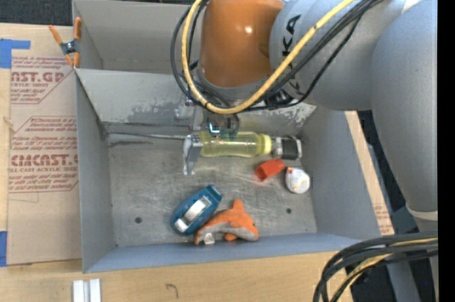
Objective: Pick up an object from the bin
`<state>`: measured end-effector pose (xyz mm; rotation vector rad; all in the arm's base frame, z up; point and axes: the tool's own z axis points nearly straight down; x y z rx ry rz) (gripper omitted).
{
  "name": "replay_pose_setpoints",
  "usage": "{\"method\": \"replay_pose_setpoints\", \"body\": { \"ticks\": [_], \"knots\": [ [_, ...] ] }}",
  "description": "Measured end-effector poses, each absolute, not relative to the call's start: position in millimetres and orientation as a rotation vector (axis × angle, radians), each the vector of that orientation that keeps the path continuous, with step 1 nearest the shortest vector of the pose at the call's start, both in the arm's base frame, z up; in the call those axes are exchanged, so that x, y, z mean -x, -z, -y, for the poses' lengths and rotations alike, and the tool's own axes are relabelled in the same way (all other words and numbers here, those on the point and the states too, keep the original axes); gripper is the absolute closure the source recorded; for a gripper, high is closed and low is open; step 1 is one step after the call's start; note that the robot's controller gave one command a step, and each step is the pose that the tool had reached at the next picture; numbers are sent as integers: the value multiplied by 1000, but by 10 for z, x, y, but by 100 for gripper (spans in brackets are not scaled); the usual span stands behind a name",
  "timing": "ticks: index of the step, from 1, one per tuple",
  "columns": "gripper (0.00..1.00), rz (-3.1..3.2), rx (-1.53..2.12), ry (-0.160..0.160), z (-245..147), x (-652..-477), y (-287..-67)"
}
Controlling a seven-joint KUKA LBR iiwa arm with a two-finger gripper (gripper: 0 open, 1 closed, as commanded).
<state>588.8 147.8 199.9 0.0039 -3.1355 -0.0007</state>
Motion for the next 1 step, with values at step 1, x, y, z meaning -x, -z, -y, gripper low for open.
{"method": "replay_pose_setpoints", "body": {
  "ticks": [1],
  "knots": [
    [0, 3143, -1, 3, -1471, -5907, -2048]
  ]
}}
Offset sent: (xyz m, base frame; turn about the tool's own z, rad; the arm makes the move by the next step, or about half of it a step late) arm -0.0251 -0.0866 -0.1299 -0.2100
